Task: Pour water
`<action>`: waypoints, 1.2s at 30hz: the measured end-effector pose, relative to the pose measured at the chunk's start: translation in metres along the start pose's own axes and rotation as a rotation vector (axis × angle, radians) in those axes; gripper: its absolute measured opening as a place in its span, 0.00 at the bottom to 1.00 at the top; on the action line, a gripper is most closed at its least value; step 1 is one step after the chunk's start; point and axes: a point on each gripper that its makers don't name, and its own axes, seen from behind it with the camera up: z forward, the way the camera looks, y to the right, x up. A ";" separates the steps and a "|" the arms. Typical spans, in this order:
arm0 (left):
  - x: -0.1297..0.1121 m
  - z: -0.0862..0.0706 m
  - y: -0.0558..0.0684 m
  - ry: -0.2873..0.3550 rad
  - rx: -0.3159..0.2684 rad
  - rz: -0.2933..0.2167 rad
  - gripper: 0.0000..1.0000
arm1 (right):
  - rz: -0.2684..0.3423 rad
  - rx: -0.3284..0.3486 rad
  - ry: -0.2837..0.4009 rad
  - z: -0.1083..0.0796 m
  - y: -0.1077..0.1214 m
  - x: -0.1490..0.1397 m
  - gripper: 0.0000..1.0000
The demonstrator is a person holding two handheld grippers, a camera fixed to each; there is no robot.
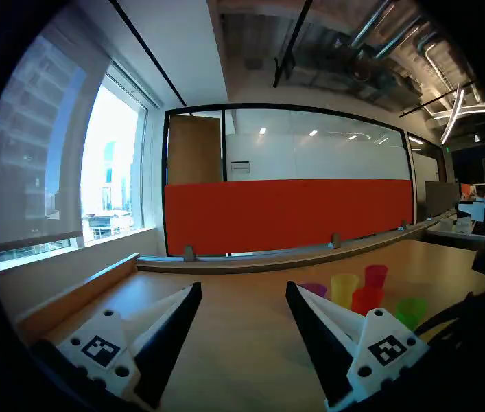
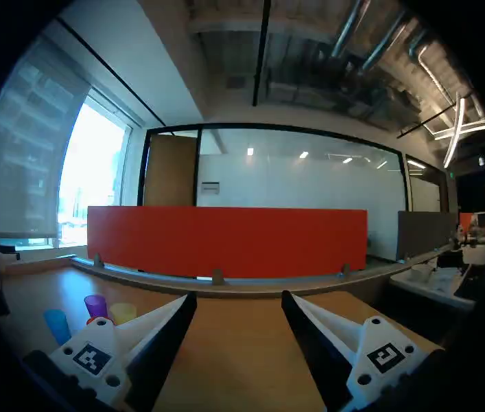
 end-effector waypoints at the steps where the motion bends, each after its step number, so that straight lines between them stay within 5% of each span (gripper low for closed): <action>1: 0.000 0.000 0.000 0.000 0.003 0.002 0.91 | 0.000 0.002 -0.002 -0.001 0.000 -0.001 0.96; 17: 0.007 0.006 0.003 0.031 0.039 0.051 0.91 | 0.073 -0.016 -0.031 0.000 0.006 -0.006 0.96; 36: -0.017 0.013 0.023 0.050 0.015 0.008 0.91 | 0.087 -0.039 -0.053 0.003 0.004 -0.012 0.96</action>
